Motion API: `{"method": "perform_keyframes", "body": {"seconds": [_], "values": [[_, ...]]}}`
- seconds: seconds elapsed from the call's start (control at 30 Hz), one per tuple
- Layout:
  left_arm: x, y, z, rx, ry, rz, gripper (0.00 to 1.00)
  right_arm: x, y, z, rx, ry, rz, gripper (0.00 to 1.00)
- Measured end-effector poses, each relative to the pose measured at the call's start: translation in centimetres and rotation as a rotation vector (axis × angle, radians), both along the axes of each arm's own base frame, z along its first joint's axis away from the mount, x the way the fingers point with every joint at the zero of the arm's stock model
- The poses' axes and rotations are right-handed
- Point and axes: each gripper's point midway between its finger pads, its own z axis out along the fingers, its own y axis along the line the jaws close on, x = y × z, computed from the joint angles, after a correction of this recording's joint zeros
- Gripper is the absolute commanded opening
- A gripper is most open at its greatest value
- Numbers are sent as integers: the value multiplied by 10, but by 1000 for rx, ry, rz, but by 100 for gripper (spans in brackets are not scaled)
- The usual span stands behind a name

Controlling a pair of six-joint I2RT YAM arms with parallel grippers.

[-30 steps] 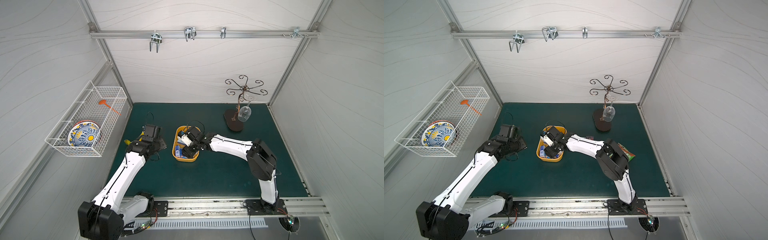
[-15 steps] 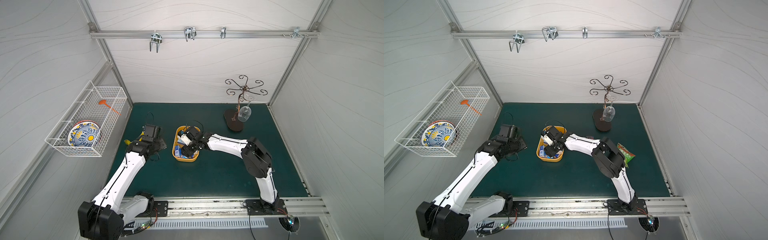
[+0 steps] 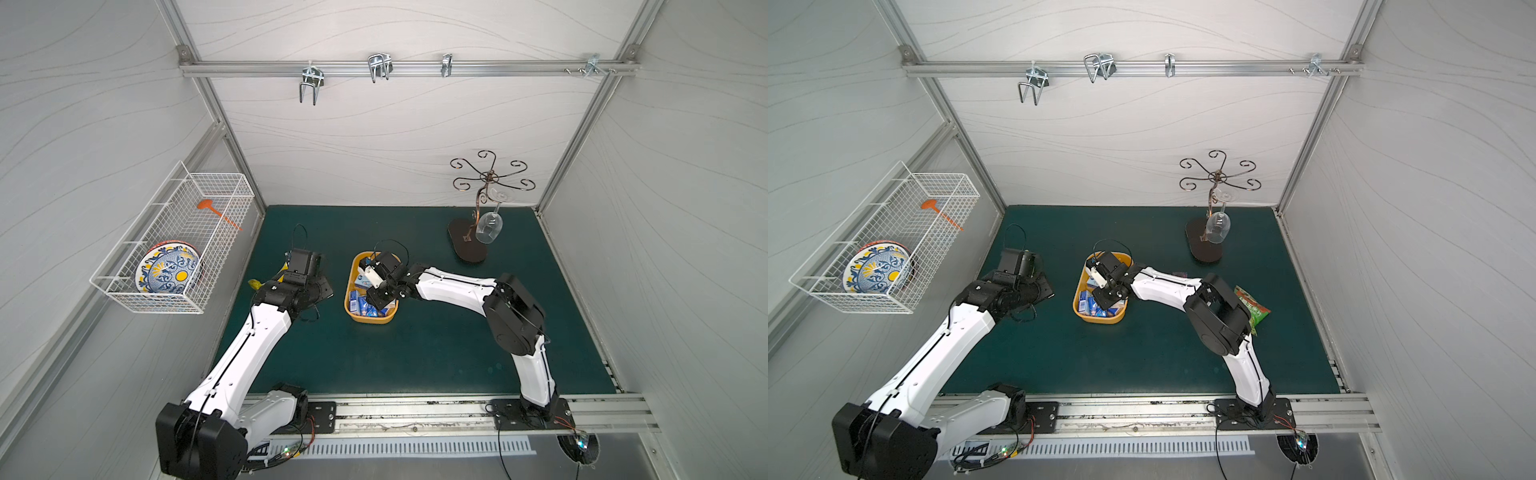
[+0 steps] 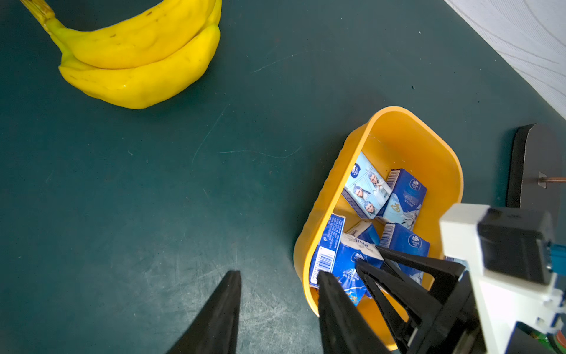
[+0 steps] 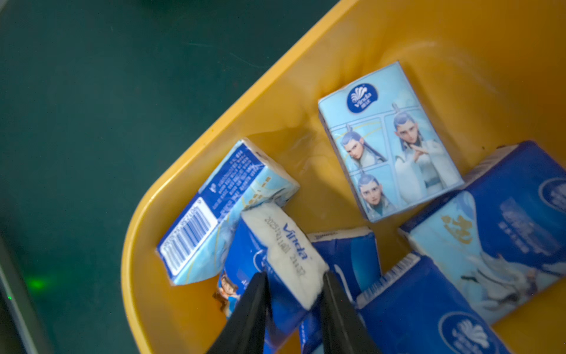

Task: Take the pocket tissues out of the storage box
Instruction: Pick up the pocket tissues from the storage box, then place the pocket tissues at the center of the board.

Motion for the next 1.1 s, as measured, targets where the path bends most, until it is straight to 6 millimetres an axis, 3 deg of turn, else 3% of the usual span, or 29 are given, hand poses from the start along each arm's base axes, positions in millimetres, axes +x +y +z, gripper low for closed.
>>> {"method": "perform_keyframes", "body": {"seconds": [0.17,0.37,0.63,0.83,1.1], "values": [[0,0,0,0,0,0,45,2,-11,21,41,2,-70,27],[0,0,0,1,1,0,45,14,-32,62,134,-23,-163,25],[1,0,-2,2,6,-1,45,31,-95,104,227,-42,-299,24],[2,-1,-3,2,12,0,45,28,-143,97,224,-21,-374,22],[7,-2,1,-1,0,-2,45,12,-162,67,172,49,-374,21]]}}
